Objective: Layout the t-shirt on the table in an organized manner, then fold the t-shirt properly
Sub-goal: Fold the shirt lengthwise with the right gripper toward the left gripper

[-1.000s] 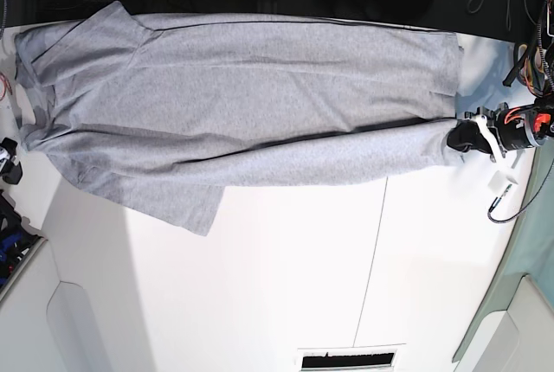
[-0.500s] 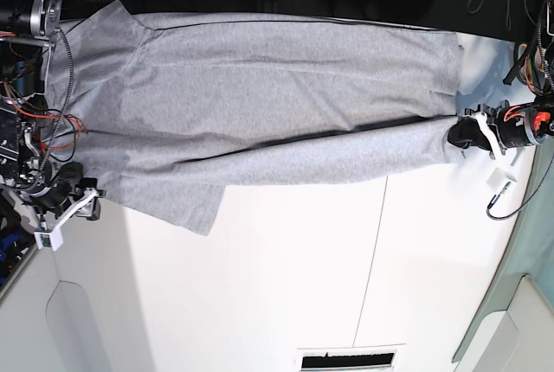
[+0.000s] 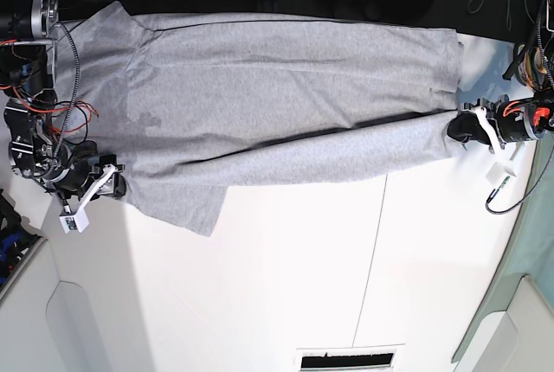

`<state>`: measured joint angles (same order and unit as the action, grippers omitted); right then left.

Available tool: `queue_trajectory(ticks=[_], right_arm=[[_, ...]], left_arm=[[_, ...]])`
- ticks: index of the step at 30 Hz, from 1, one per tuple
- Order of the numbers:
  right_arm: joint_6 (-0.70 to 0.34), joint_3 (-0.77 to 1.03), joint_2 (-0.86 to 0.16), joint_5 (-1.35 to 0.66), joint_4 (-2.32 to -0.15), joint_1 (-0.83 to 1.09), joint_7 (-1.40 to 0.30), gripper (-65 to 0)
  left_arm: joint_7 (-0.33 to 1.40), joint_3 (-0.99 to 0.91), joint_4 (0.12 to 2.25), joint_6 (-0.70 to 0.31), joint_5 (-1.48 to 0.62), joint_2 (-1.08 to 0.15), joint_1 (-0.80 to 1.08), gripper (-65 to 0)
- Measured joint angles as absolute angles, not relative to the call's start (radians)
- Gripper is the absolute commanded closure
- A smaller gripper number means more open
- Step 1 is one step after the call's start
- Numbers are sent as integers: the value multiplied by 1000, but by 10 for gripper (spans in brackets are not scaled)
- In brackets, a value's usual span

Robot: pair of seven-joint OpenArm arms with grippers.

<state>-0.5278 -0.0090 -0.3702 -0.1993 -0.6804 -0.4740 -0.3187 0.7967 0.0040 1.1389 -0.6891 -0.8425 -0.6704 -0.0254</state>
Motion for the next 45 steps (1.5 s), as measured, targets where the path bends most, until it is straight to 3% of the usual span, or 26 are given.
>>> queue_trajectory(ticks=[3, 4, 15, 24, 33, 45], right_arm=[[-528, -9, -371, -202, -679, -474, -321, -11], [-529, -9, -371, -205, -679, -474, -321, 0], [-539, 57, -394, -200, -765, -440, -419, 0], [-547, 278, -470, -352, -1185, -168, -514, 0], [-546, 388, -467, -506, -1490, 64, -619, 0], [-554, 454, -465, -512, -1605, 284, -622, 0]], left_arm=[[797, 4, 1139, -689, -842, -670, -25, 0], [797, 4, 1139, -689, -843, -671, -25, 0], [797, 4, 1204, -689, -841, -691, -12, 0], [808, 5, 1304, -690, -872, -739, 20, 0], [1013, 5, 1304, -690, -1012, -743, 20, 0], [1032, 5, 1343, -690, -1100, -802, 131, 0]])
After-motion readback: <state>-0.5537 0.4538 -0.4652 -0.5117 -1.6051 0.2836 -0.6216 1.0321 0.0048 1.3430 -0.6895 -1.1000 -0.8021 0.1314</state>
